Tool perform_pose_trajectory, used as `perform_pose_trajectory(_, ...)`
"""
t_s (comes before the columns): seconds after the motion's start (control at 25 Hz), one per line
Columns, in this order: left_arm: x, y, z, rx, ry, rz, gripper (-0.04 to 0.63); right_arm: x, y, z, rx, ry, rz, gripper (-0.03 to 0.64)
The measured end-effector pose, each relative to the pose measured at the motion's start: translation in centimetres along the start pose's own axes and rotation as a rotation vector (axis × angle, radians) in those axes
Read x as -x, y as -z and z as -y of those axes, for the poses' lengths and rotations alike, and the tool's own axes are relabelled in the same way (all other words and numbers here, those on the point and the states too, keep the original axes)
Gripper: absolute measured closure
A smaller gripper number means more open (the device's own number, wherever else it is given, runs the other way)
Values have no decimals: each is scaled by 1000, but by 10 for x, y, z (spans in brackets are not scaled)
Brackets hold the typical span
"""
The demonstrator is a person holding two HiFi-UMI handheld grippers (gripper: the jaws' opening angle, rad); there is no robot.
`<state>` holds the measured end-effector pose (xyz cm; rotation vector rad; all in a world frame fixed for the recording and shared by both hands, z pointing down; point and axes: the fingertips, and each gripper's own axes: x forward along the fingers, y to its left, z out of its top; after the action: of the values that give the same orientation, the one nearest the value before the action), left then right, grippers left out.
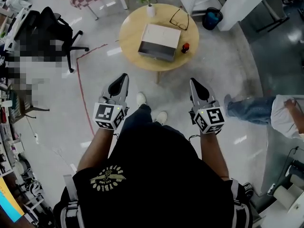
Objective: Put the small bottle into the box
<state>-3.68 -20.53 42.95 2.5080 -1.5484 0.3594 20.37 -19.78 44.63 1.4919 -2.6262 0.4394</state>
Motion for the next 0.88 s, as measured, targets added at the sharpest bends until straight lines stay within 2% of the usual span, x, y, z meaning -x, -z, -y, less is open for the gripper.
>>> perform_pose_trajectory(0.2, -16, -12, 9, -25, 40, 33, 595, 5, 9, 12, -30, 37, -5, 609)
perform_pose_trajectory(0.44, -21, -4, 12, -5, 63, 5, 595, 15, 17, 11, -33, 70, -28, 609)
perform_pose_trajectory(0.64, -29, -4, 17, -7, 93, 31, 595, 16, 20, 13, -40, 93, -39, 609)
perform_pose_trajectory(0.72, -31, -4, 14, -10, 93, 26, 595, 10, 21, 12, -46, 88, -47, 609)
perform_pose_trajectory(0.88, -39, 7, -9, 46, 55, -11, 595, -16, 18, 3, -27, 29, -60, 609)
